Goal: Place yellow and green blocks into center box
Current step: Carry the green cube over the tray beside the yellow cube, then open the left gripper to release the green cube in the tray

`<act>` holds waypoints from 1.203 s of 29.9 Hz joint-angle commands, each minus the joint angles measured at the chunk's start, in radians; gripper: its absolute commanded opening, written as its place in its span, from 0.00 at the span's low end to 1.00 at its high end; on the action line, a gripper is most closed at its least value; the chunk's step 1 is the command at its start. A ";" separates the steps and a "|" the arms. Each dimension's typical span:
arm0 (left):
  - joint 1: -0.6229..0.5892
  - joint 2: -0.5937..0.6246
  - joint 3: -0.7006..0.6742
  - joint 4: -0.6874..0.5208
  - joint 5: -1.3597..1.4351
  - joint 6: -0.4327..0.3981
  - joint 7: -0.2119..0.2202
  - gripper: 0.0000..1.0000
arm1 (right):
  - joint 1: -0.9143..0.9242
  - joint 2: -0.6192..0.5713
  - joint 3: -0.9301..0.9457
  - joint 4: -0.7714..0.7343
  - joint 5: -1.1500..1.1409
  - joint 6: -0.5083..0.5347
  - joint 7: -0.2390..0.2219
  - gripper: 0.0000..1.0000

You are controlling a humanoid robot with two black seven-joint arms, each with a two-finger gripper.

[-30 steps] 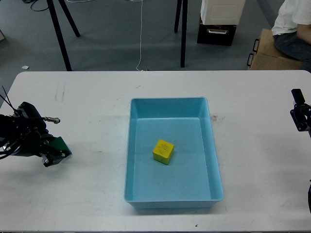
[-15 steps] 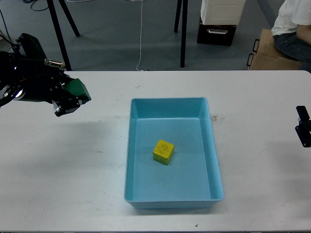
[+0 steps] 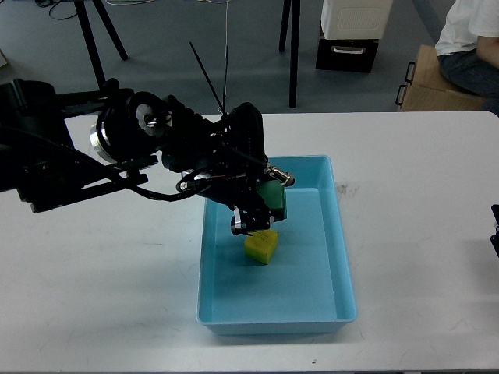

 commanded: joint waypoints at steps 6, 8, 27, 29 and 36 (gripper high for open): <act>0.068 -0.021 0.026 0.051 0.000 0.000 0.000 0.22 | 0.001 0.006 0.000 -0.006 0.000 0.001 0.001 0.98; 0.090 -0.021 0.026 0.051 0.000 0.000 0.000 0.24 | 0.004 0.008 0.000 -0.006 0.000 0.001 0.001 0.98; 0.098 -0.095 0.012 0.106 0.000 0.000 0.000 0.91 | 0.004 0.011 0.000 -0.006 0.000 0.001 0.000 0.98; 0.096 -0.102 0.010 0.106 0.000 0.000 0.000 0.97 | 0.004 0.011 0.000 -0.004 0.000 0.001 0.000 0.98; 0.082 -0.070 -0.072 0.089 -0.017 0.000 0.000 1.00 | 0.007 0.011 -0.001 -0.004 0.000 0.004 0.000 0.98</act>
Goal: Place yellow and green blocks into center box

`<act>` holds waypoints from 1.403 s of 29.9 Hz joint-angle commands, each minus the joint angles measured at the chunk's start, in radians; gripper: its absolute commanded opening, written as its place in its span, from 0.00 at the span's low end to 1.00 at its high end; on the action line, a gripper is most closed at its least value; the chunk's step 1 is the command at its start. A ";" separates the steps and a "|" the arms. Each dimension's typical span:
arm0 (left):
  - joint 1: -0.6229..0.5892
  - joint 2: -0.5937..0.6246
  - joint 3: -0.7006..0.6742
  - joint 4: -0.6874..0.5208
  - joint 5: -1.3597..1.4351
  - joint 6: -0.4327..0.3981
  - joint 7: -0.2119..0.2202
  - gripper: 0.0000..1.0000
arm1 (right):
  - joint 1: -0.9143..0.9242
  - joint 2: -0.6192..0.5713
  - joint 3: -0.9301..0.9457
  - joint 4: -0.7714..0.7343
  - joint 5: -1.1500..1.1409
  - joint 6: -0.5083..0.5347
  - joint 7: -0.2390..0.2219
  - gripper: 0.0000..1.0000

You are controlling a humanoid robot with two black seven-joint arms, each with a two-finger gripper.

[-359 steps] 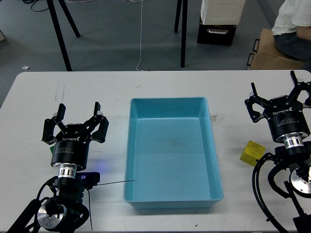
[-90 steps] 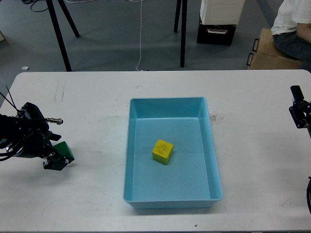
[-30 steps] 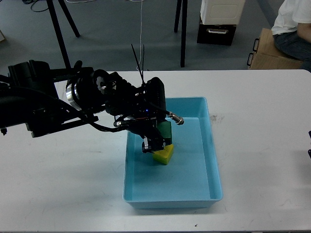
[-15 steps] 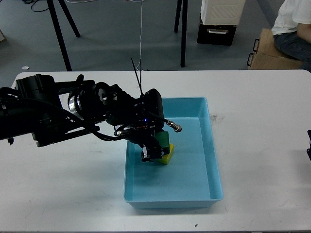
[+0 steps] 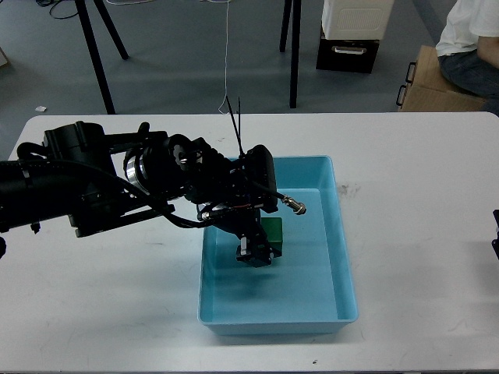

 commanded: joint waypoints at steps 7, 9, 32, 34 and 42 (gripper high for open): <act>0.001 0.101 -0.199 -0.065 -0.290 0.000 0.000 1.00 | 0.036 -0.002 -0.034 0.029 -0.011 0.015 0.007 0.98; 0.028 0.104 -0.262 -0.052 -0.380 0.000 0.000 1.00 | 0.074 -0.002 -0.037 0.035 -0.011 0.017 0.029 0.98; 0.702 0.201 -0.985 -0.013 -1.566 0.015 0.295 1.00 | 0.529 0.316 -0.113 -0.040 0.432 0.074 -0.236 0.99; 0.746 0.200 -0.975 -0.013 -1.687 0.038 0.308 1.00 | 0.515 0.322 -0.103 -0.037 0.498 0.077 -0.241 0.99; 0.934 0.164 -0.992 -0.076 -2.097 0.108 0.297 1.00 | 0.357 0.394 0.028 -0.032 0.882 0.265 -0.318 0.99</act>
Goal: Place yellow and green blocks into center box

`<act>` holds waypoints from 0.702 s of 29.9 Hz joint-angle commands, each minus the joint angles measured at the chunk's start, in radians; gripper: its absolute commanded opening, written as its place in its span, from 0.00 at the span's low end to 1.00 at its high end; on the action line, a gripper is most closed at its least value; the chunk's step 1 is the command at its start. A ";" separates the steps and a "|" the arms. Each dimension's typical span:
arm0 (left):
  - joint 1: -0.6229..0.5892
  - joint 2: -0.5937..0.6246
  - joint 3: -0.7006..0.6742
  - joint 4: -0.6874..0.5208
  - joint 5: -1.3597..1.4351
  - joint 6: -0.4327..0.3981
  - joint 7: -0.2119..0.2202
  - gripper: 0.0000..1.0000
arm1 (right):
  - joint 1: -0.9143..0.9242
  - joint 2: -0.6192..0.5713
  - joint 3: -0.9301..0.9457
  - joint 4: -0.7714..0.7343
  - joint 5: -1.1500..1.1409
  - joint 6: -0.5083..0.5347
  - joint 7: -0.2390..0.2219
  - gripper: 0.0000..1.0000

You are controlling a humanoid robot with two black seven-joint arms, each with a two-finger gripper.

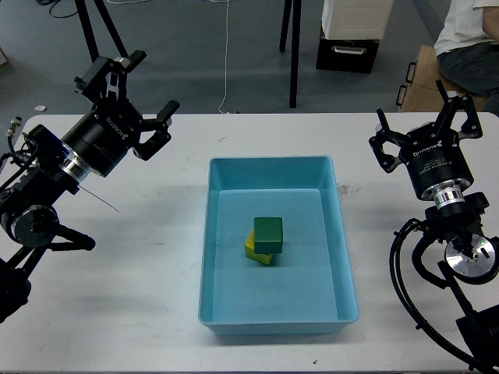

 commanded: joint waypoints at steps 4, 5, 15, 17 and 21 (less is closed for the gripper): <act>0.094 -0.057 -0.058 -0.008 -0.400 0.149 -0.019 1.00 | -0.126 0.042 0.070 0.005 0.207 0.109 -0.051 0.99; 0.111 -0.068 -0.067 -0.010 -0.437 0.154 -0.020 1.00 | -0.143 0.042 0.075 0.006 0.223 0.110 -0.054 0.99; 0.324 -0.198 -0.191 -0.166 -0.520 0.148 -0.042 1.00 | -0.221 0.042 0.064 0.005 0.329 0.204 -0.070 0.99; 0.360 -0.212 -0.199 -0.189 -0.520 0.143 -0.053 1.00 | -0.221 0.042 0.063 0.006 0.326 0.204 -0.067 0.99; 0.386 -0.213 -0.198 -0.208 -0.520 0.120 -0.072 1.00 | -0.223 0.042 0.061 0.005 0.326 0.213 -0.065 0.99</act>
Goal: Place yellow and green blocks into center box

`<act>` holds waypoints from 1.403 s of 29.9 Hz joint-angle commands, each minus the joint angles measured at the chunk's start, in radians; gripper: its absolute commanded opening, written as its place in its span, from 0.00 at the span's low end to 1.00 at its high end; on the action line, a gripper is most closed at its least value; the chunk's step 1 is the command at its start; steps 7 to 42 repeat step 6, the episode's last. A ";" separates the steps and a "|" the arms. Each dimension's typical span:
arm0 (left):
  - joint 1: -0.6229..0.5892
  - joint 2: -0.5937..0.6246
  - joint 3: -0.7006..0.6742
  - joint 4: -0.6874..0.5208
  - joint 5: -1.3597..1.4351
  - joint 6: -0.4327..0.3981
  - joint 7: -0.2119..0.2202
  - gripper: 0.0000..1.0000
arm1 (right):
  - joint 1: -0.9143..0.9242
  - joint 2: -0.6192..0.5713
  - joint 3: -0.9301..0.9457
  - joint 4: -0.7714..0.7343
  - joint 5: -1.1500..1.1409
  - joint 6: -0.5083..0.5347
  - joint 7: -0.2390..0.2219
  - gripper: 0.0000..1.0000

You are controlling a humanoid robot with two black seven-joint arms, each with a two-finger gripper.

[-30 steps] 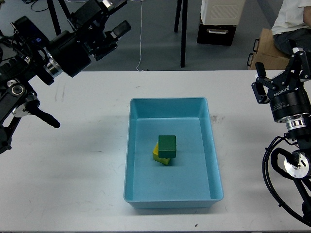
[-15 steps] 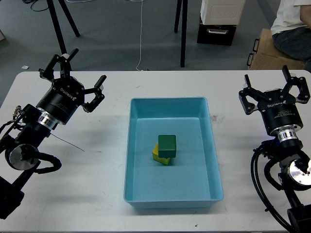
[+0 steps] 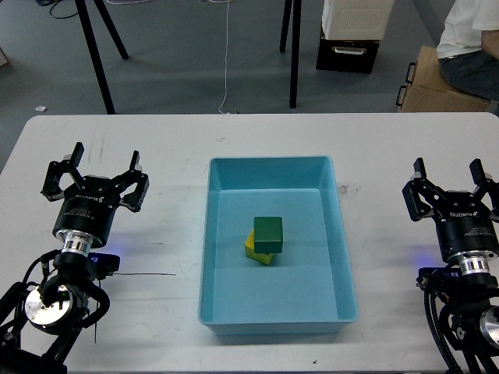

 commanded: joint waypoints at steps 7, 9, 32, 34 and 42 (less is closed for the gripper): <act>0.021 -0.003 -0.001 -0.011 0.000 -0.018 -0.025 1.00 | -0.003 0.000 -0.002 -0.004 -0.001 0.008 0.001 0.99; 0.021 -0.003 -0.001 -0.011 0.000 -0.018 -0.025 1.00 | -0.003 0.000 -0.002 -0.004 -0.001 0.008 0.001 0.99; 0.021 -0.003 -0.001 -0.011 0.000 -0.018 -0.025 1.00 | -0.003 0.000 -0.002 -0.004 -0.001 0.008 0.001 0.99; 0.021 -0.003 -0.001 -0.011 0.000 -0.018 -0.025 1.00 | -0.003 0.000 -0.002 -0.004 -0.001 0.008 0.001 0.99; 0.021 -0.003 -0.001 -0.011 0.000 -0.018 -0.025 1.00 | -0.003 0.000 -0.002 -0.004 -0.001 0.008 0.001 0.99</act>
